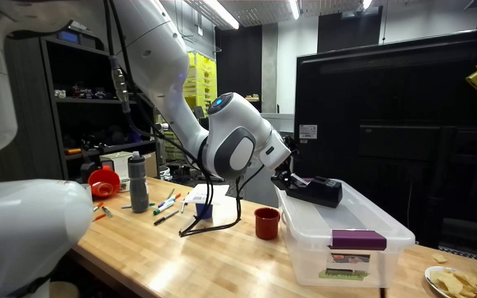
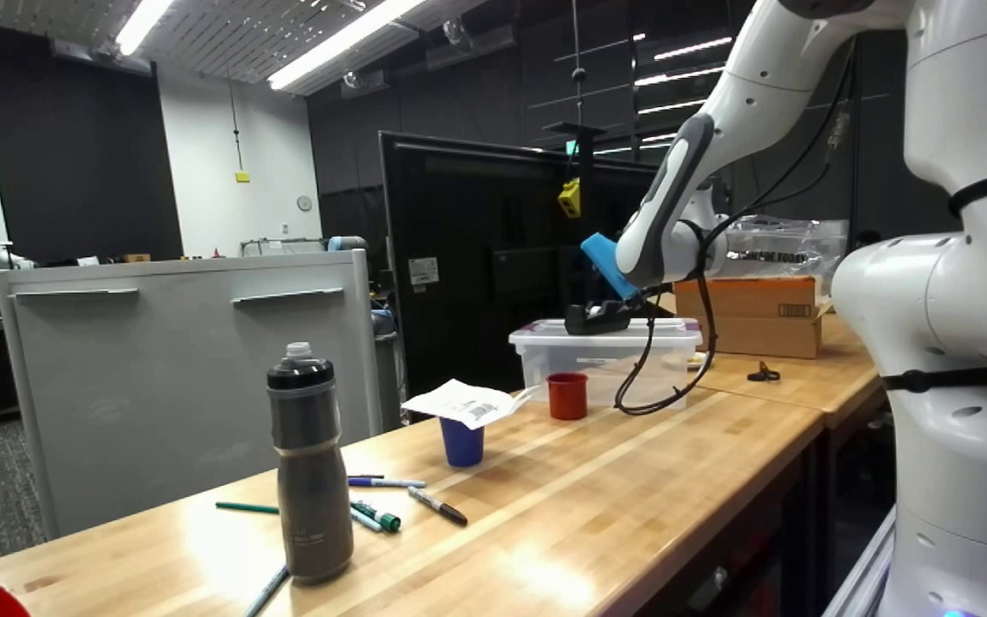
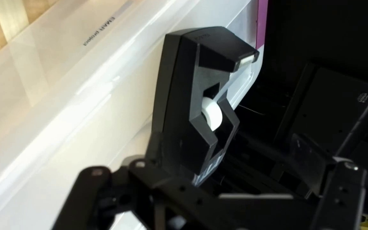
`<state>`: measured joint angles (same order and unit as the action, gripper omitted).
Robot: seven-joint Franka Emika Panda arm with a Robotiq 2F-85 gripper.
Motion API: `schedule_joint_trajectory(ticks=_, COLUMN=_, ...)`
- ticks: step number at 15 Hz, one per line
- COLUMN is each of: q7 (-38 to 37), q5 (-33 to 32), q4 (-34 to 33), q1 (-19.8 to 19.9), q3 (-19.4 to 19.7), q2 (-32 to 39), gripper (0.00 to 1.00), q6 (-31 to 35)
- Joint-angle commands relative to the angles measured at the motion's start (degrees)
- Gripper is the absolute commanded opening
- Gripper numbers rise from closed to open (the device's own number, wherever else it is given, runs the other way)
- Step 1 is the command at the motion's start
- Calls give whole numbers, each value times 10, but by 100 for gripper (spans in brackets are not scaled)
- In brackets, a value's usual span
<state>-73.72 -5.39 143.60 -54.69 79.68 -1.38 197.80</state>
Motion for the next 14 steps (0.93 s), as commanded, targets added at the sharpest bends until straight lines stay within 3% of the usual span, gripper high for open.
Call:
schedule_joint_trajectory(ticks=1, q7=10, q5=-17, q4=10, q1=-1, q3=7, q2=-39, gripper=100, q6=2)
schedule_joint_trajectory(ticks=14, q7=11, q5=-20, q4=19, q1=-16, q3=19, q2=-54, gripper=100, q6=2)
